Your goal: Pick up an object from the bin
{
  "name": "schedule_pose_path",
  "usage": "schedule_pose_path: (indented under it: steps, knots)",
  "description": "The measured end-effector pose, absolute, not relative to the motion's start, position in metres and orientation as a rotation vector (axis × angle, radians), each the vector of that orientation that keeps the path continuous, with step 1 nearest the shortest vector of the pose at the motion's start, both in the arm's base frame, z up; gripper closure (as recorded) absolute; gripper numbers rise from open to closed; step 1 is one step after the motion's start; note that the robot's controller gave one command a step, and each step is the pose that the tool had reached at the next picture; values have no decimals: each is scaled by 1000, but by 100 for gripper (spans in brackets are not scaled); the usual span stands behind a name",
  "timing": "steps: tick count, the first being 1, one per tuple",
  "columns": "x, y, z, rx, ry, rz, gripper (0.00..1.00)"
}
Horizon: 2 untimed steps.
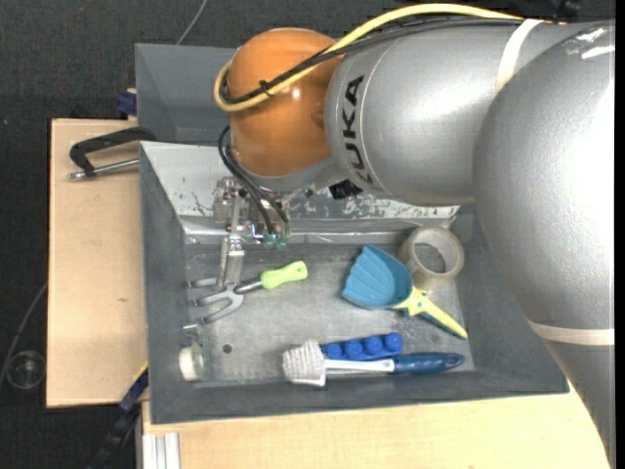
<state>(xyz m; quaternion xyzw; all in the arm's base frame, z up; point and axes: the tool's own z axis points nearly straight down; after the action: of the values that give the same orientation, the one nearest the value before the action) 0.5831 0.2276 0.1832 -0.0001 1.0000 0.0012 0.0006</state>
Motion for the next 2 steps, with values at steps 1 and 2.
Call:
schedule_pose_path:
  steps: [1, 2]
  knots:
    - [567, 215, 133, -328, 3119, 7, 0]
    - [551, 204, 113, -643, 3080, 3, 0]
